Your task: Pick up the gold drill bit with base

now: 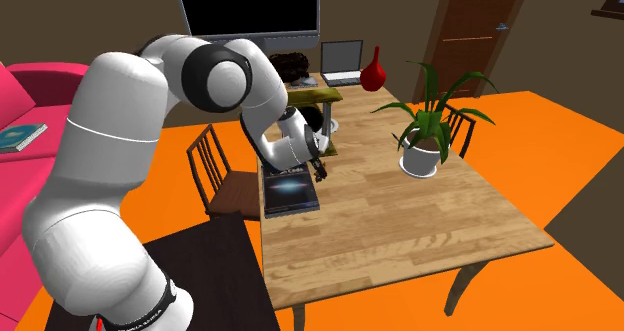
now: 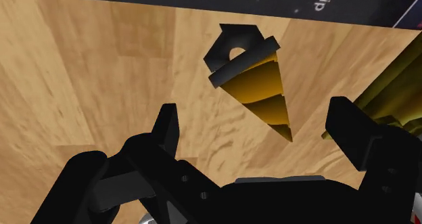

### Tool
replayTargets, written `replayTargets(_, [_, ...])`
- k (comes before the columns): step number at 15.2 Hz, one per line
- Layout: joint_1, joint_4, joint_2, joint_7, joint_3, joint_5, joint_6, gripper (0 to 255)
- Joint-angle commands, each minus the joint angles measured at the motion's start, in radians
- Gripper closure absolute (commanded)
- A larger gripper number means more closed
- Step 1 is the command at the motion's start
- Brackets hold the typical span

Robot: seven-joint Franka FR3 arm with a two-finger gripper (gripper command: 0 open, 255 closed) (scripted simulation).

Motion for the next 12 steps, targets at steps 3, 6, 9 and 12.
replayTargets(3, [0.038,0.047,0.065,0.039,-0.042,-0.017,0.029,0])
replayTargets(6, [0.064,0.069,0.107,0.066,-0.074,-0.028,0.056,0])
replayTargets(9, [0.068,0.073,0.115,0.070,-0.080,-0.030,0.062,255])
replayTargets(12, [0.068,0.073,0.114,0.070,-0.079,-0.030,0.060,255])
